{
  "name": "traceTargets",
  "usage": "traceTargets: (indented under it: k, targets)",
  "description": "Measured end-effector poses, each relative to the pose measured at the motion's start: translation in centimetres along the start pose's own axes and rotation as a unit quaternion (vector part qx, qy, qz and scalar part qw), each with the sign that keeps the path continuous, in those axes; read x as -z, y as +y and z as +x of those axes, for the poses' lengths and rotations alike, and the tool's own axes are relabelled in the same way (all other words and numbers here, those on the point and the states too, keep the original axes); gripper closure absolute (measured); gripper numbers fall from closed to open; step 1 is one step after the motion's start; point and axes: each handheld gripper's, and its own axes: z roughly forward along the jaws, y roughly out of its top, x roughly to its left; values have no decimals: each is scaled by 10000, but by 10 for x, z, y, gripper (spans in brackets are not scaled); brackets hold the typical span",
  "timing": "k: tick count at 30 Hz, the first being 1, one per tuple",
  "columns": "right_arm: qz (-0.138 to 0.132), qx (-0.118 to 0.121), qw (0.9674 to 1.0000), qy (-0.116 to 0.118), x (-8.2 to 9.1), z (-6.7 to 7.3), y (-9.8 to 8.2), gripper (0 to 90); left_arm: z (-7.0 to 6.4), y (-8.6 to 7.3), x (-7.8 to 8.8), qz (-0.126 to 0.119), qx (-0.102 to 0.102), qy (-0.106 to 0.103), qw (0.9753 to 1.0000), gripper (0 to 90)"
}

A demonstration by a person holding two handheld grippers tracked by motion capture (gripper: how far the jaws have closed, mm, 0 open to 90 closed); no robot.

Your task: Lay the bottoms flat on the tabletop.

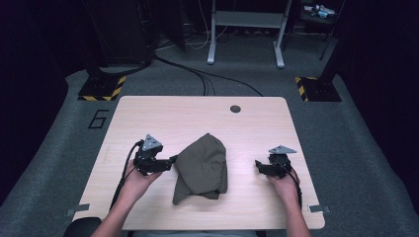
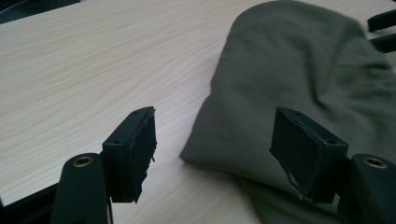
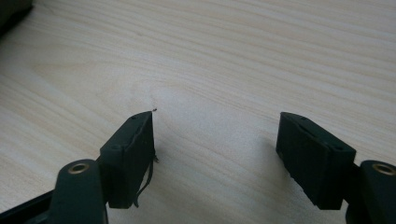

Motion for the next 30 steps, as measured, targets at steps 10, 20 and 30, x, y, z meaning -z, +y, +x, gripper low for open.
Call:
traceTargets:
  k: [10, 20, 30]
  targets:
    - [-3, -1, 10000, 2, 0, 0, 0, 270, -43, 6, -5, -137, 46, -123, 9998, 298]
    - [6, 0, 10000, -6, 0, 0, 0, 270, -78, 13, -18, -340, 47, -126, 9993, 304]
    - [0, -10, 10000, -29, 0, 0, 0, 270, -103, 18, -38, -510, 210, -197, 9983, 296]
